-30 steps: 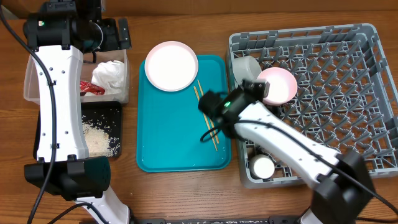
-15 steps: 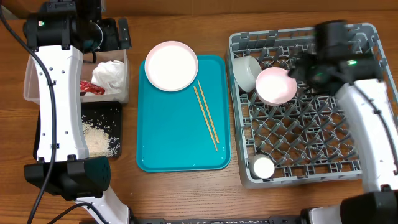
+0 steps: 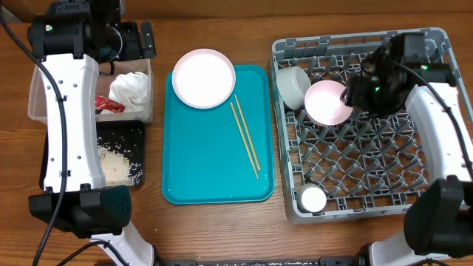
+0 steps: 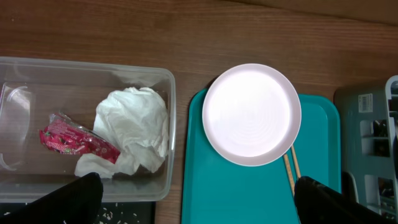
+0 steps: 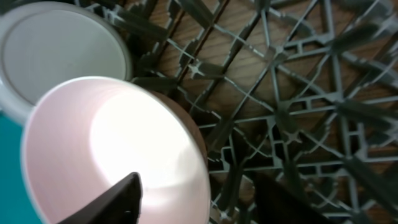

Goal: Sort waste into correct bins and load items into the dishwasher
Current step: 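Tilt the pink bowl upright in the rack and open right gripper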

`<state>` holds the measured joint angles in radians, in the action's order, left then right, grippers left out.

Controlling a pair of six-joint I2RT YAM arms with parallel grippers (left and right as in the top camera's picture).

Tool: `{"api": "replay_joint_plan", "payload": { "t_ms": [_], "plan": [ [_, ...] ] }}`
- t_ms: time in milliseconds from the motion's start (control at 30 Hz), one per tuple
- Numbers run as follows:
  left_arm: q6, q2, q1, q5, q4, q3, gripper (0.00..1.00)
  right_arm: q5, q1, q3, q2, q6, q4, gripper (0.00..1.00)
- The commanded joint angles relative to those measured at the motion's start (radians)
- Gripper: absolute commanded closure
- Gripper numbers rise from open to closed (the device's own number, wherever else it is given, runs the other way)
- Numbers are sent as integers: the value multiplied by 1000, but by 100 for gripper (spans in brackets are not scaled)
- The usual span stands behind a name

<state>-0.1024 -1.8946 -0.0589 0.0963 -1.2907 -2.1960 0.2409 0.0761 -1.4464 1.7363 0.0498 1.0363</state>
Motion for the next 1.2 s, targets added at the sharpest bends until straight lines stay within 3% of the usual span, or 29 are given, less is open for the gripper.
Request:
{"api": "replay_joint_plan", "payload": {
  "t_ms": [0, 233, 367, 733, 1167],
  "plan": [
    [-10, 5, 3, -3, 0, 3, 0, 34, -3, 43, 9, -50, -29, 50],
    [-10, 5, 4, -3, 0, 3, 0, 34, -3, 51, 9, -50, -60, 83],
    [-10, 5, 2, -3, 0, 3, 0, 25, -3, 51, 9, -26, -67, 96],
    [-10, 5, 23, -3, 0, 3, 0, -30, -3, 50, -76, 44, -55, 96],
    [-10, 5, 21, -3, 0, 3, 0, -452, -60, 50, -351, 331, 79, 96]
  ]
}}
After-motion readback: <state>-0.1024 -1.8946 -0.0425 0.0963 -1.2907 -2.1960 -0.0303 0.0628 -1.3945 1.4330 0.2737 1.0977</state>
